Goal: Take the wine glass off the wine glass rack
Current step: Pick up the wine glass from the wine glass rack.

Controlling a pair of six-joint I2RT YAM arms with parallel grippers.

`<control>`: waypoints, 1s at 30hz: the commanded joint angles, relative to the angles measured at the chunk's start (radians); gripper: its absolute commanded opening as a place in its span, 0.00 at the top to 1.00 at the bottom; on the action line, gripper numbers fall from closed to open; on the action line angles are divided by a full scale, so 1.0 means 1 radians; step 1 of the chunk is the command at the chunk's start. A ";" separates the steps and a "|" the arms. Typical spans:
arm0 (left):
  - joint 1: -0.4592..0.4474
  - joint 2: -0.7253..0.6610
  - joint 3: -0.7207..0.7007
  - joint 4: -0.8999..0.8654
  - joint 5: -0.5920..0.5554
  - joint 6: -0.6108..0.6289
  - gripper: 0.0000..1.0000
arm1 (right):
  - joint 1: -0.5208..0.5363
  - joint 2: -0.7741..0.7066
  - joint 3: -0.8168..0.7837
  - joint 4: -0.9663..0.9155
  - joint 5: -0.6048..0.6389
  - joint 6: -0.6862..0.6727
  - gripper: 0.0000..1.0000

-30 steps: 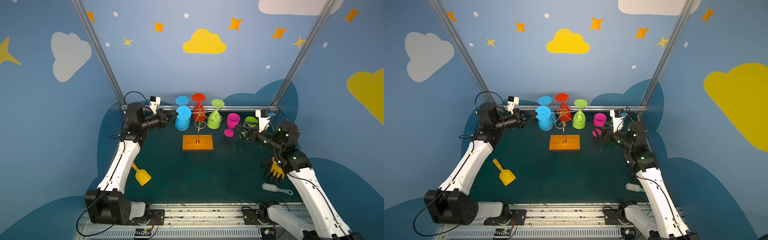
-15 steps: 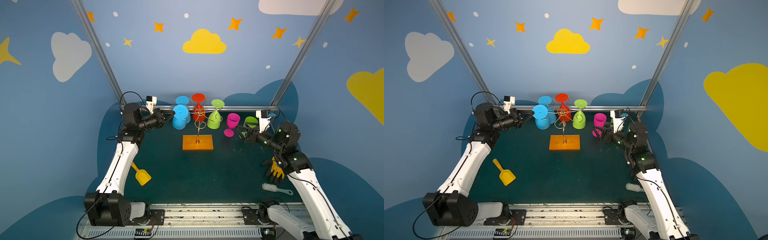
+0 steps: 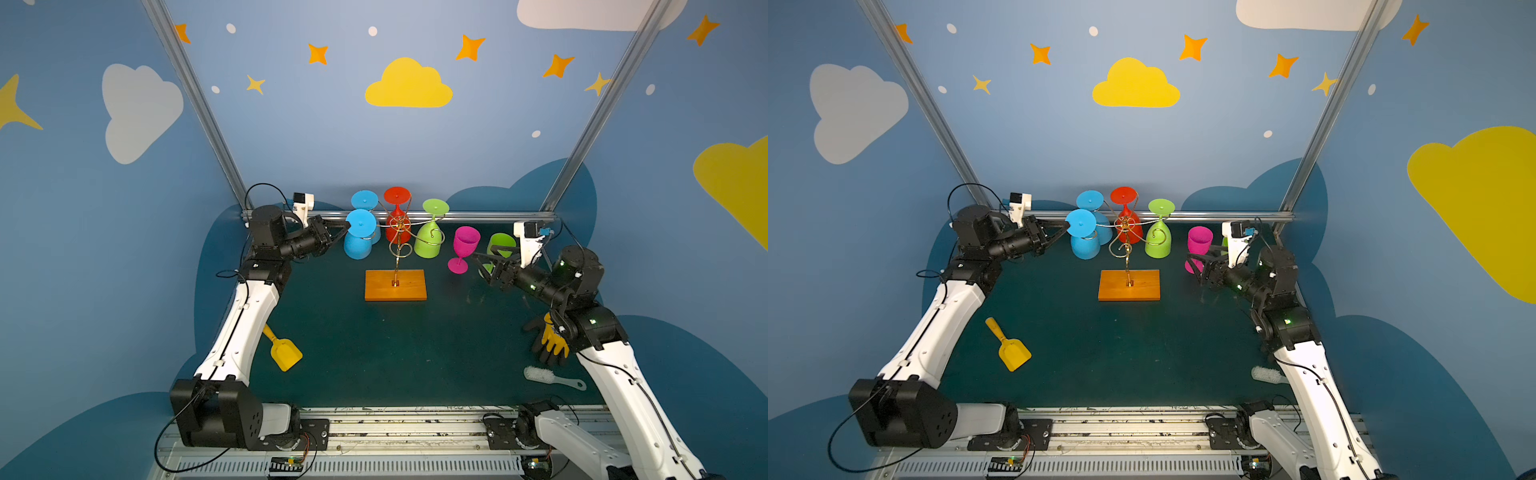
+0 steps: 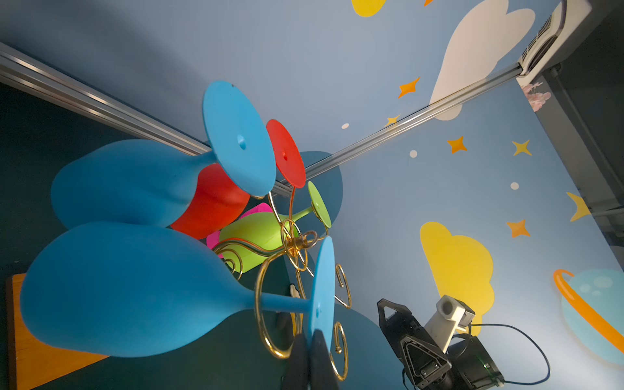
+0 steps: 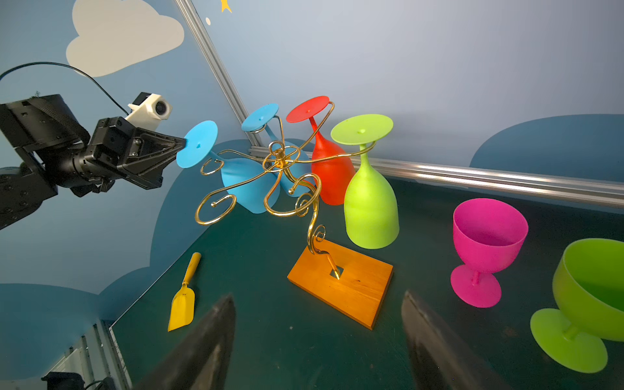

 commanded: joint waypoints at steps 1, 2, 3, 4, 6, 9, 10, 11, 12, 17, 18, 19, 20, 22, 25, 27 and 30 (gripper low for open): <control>-0.008 0.011 0.045 0.023 -0.031 0.009 0.97 | 0.004 -0.019 -0.005 -0.013 0.003 -0.016 0.23; -0.013 0.014 0.048 0.024 -0.034 0.009 0.97 | 0.004 -0.020 -0.006 -0.012 0.002 -0.017 0.23; -0.014 0.015 0.050 0.026 -0.037 0.009 0.97 | 0.004 -0.021 -0.005 -0.012 -0.002 -0.018 0.23; -0.017 0.019 0.051 0.028 -0.039 0.009 0.97 | 0.004 -0.022 -0.005 -0.013 -0.004 -0.019 0.22; -0.022 0.021 0.051 0.032 -0.045 0.006 0.97 | 0.004 -0.024 -0.005 -0.013 -0.007 -0.018 0.22; -0.030 0.030 0.054 0.037 -0.052 0.002 0.97 | 0.004 -0.029 -0.003 -0.015 -0.007 -0.019 0.21; -0.032 0.032 0.056 0.040 -0.052 0.002 0.97 | 0.004 -0.030 -0.004 -0.016 -0.007 -0.022 0.21; -0.034 0.035 0.057 0.041 -0.053 0.000 0.97 | 0.004 -0.032 -0.004 -0.017 -0.006 -0.022 0.21; -0.038 0.039 0.060 0.042 -0.054 0.000 0.97 | 0.003 -0.033 -0.003 -0.019 -0.005 -0.022 0.21; -0.055 0.056 0.073 0.043 -0.054 -0.001 0.97 | 0.004 -0.035 -0.003 -0.020 -0.004 -0.022 0.21; -0.059 0.058 0.077 0.043 -0.053 0.000 0.97 | 0.004 -0.036 -0.004 -0.019 -0.003 -0.022 0.21; -0.062 0.061 0.079 0.043 -0.051 0.000 0.97 | 0.004 -0.035 -0.003 -0.019 -0.004 -0.022 0.21; -0.065 0.064 0.080 0.043 -0.048 -0.001 0.97 | 0.004 -0.036 -0.003 -0.020 -0.004 -0.022 0.21; -0.070 0.063 0.081 0.044 -0.042 -0.003 0.97 | 0.004 -0.035 -0.002 -0.019 -0.003 -0.022 0.21; -0.077 0.055 0.074 0.043 -0.031 -0.003 0.97 | 0.005 -0.032 -0.002 -0.017 -0.004 -0.023 0.21; -0.077 0.046 0.062 0.044 -0.019 -0.006 0.97 | 0.004 -0.030 -0.002 -0.014 -0.005 -0.022 0.21; -0.077 0.027 0.037 0.051 -0.016 -0.011 0.97 | 0.004 -0.029 -0.002 -0.011 -0.006 -0.021 0.21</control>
